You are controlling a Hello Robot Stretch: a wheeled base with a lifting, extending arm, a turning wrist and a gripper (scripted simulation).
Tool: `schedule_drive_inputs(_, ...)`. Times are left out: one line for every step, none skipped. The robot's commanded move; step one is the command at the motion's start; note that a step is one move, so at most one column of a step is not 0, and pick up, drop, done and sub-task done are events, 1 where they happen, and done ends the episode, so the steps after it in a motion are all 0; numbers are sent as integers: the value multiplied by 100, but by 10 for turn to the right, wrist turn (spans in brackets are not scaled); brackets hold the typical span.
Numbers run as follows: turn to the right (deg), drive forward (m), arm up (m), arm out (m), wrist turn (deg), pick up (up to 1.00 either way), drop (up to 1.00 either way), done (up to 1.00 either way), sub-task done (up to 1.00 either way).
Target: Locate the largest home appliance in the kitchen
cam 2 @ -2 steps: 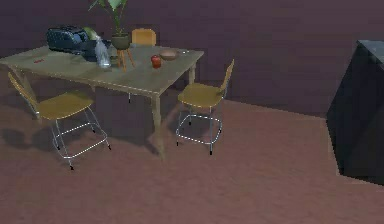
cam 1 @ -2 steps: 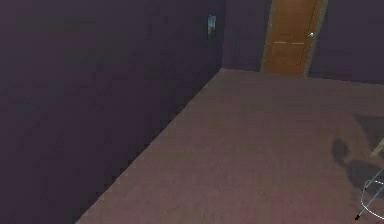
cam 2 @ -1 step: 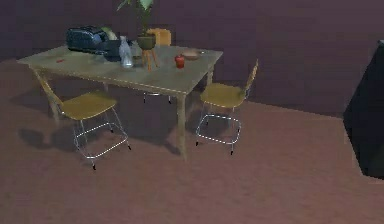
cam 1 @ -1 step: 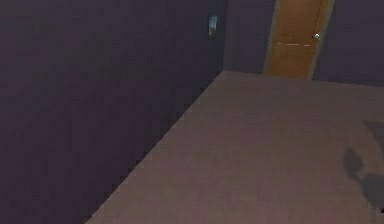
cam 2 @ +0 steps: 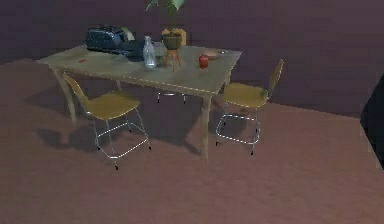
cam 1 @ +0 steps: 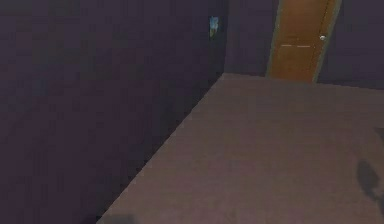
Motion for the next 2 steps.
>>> schedule_drive_inputs(330,0,0,0,0,0,0,0,0)
schedule_drive_inputs(0,100,0,0,0,0,0,0,0)
